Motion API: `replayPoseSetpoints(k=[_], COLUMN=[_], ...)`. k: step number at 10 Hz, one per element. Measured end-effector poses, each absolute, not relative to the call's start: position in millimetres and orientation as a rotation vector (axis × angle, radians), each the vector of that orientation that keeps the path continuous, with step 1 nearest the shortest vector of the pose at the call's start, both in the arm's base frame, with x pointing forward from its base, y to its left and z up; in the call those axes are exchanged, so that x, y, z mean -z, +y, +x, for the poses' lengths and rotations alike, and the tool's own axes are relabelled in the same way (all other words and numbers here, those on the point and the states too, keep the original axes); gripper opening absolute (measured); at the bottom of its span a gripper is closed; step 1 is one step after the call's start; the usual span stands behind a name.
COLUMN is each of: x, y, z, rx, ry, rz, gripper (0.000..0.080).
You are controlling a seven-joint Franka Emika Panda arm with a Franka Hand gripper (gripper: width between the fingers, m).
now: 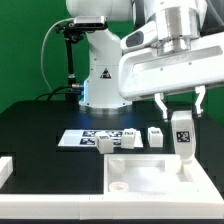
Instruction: Assemble one leg
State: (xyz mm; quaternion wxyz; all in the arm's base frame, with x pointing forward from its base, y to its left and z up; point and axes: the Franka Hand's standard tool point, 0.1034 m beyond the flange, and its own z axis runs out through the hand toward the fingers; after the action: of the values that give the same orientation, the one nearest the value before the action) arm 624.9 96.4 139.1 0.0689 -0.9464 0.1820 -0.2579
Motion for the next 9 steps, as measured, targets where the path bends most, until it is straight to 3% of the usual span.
replayPoseSetpoints(k=[2, 6, 8, 9], x=[-132.2, -132.2, -120.2, -119.8], y=[67.4, 74.5, 103.6, 99.7], z=[631.6, 632.7, 624.4, 625.8], rx=[0.850, 0.855, 0.856, 0.868], ry=[0.415, 0.393, 0.254, 0.207], rz=[-2.917, -2.916, -2.956, -2.978], gripper=[0.0287, 0.0287, 0.0287, 0.0287])
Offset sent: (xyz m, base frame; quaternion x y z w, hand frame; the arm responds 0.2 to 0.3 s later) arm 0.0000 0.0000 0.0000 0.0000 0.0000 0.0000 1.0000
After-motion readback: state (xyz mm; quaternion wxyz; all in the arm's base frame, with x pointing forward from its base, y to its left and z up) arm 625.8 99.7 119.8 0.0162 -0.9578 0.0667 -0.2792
